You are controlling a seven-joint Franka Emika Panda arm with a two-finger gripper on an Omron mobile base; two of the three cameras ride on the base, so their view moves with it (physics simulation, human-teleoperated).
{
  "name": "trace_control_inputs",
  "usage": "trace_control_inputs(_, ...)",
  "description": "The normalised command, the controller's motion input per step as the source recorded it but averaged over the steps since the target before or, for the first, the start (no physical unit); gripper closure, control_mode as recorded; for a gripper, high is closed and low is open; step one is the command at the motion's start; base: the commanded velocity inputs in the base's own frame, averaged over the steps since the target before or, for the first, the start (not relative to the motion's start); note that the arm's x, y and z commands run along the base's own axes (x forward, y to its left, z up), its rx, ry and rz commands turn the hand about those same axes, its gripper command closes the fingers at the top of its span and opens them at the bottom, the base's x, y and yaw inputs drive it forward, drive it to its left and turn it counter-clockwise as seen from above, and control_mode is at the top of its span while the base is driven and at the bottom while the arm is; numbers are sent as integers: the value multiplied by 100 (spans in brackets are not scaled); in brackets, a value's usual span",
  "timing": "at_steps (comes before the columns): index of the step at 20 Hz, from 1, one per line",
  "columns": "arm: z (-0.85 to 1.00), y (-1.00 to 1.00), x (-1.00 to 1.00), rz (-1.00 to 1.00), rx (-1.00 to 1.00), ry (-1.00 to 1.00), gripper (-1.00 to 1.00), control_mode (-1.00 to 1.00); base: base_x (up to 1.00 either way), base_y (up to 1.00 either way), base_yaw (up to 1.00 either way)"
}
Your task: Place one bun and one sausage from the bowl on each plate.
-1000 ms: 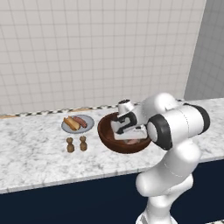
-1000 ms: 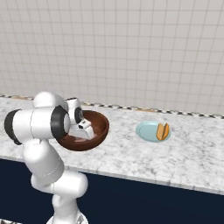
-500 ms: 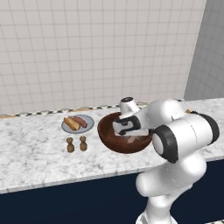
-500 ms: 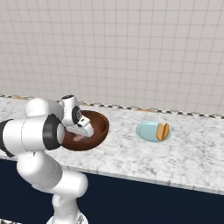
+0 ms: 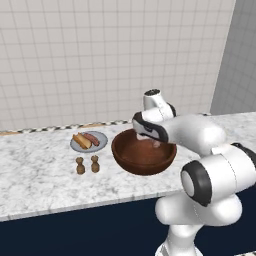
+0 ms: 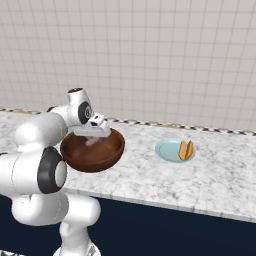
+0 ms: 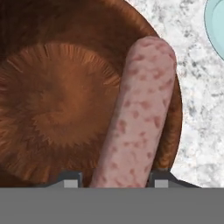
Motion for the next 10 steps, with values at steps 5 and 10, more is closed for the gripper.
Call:
trace_control_inputs(5, 57, -88, 1, 41, -8, 2, 100, -100, 0, 0, 0)
trace_control_inputs(10, 10, -100, 1, 38, 3, 0, 100, -100, 0, 0, 0)
